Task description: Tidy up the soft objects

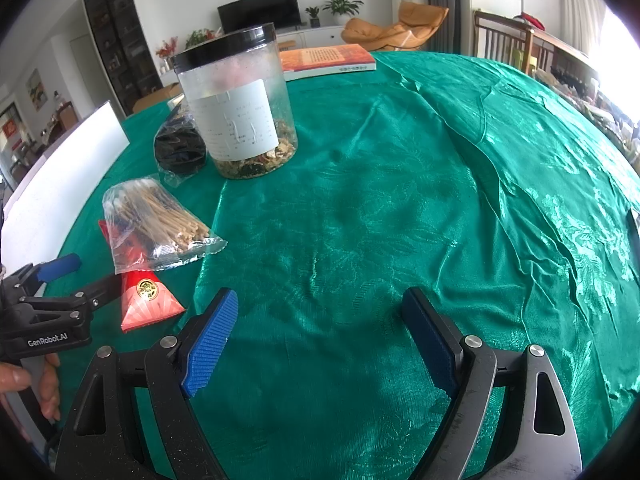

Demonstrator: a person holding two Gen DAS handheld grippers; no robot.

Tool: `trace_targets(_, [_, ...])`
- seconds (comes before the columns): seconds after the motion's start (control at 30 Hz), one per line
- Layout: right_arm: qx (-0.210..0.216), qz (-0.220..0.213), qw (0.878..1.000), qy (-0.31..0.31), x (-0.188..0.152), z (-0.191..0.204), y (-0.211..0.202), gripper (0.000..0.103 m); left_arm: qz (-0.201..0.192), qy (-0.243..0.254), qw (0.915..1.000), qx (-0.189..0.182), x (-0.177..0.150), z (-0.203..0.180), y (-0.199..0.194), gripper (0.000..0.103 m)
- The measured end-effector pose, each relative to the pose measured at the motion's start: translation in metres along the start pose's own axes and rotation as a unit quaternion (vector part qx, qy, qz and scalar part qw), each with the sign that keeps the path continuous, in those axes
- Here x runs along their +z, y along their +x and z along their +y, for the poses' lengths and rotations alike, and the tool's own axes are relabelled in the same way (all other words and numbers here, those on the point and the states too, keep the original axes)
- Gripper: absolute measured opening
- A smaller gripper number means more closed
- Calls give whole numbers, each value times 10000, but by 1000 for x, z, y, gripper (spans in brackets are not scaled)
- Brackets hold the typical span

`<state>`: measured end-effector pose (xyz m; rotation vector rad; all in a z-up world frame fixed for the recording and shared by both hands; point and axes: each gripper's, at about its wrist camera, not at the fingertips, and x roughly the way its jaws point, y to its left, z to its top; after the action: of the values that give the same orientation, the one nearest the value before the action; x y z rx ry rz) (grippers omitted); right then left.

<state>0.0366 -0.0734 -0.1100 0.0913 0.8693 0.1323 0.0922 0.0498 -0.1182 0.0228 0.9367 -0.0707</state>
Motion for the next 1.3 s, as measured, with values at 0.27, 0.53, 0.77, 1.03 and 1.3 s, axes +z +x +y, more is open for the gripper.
trace_targets(0.27, [-7, 1, 10000, -5, 0, 1, 0, 86, 0, 0, 10000, 1, 0, 0, 0, 103])
trace_targets(0.53, [-14, 3, 10000, -11, 0, 2, 1, 87, 0, 0, 10000, 1, 0, 0, 0, 103])
trace_targets(0.77, [-20, 5, 10000, -16, 0, 3, 1, 87, 0, 0, 10000, 0, 0, 0, 0, 103])
trace_targets(1.03, [-28, 9, 10000, -31, 0, 3, 1, 87, 30, -14, 10000, 24, -2, 1, -1, 103])
trace_targets(1.3, [670, -181, 9961, 550, 3, -22, -8, 87, 26, -59, 10000, 11, -18, 17, -12, 103])
